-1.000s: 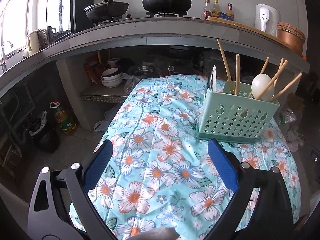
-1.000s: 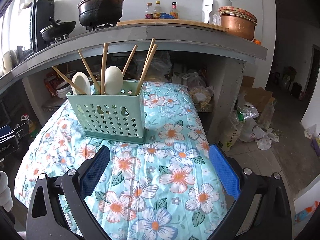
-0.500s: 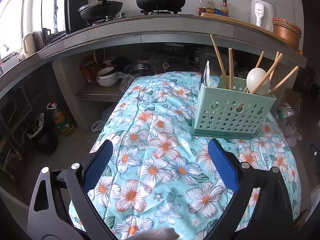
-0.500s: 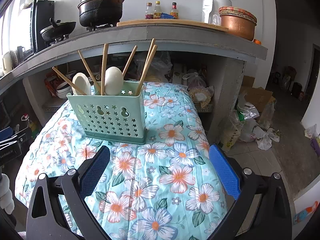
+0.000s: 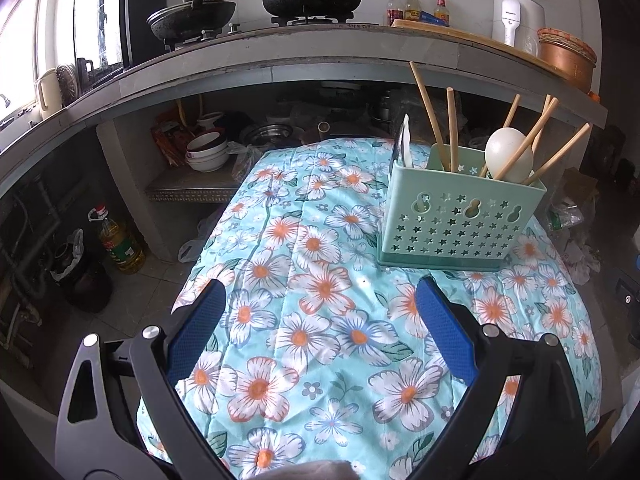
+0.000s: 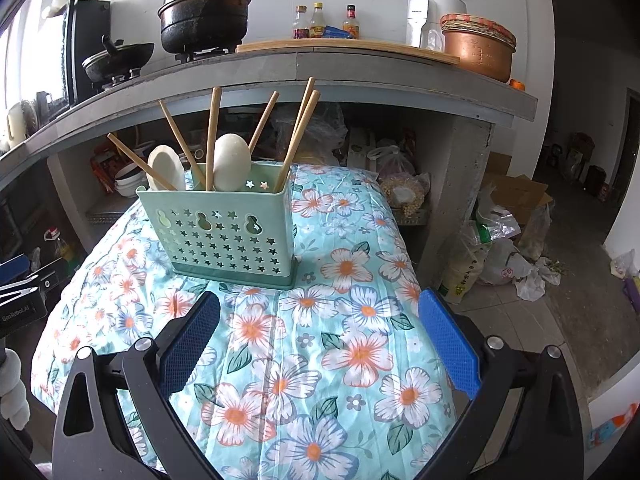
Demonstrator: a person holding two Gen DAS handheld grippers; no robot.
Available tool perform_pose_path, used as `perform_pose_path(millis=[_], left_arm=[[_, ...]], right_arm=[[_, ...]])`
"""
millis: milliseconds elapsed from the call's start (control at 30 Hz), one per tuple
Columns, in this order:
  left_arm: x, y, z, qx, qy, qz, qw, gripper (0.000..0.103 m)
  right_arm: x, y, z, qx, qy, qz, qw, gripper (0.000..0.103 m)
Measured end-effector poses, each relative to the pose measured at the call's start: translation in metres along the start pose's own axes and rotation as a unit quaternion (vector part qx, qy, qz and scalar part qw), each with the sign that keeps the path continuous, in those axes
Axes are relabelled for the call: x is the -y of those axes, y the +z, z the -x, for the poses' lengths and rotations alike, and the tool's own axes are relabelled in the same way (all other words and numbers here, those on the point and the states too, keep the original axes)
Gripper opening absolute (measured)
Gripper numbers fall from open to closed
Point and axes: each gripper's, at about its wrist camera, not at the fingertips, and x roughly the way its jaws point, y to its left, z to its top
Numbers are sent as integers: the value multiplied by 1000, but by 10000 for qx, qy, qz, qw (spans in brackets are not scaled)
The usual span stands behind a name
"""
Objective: Organize utensils
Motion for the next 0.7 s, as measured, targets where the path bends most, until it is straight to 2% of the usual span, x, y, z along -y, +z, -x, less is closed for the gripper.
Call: perform_pose_path(millis=[700], left_arm=[[6,1,3,41,-131,-156,9998,92]], right_arm=[[-2,1,0,-14,33,11,10000,97]])
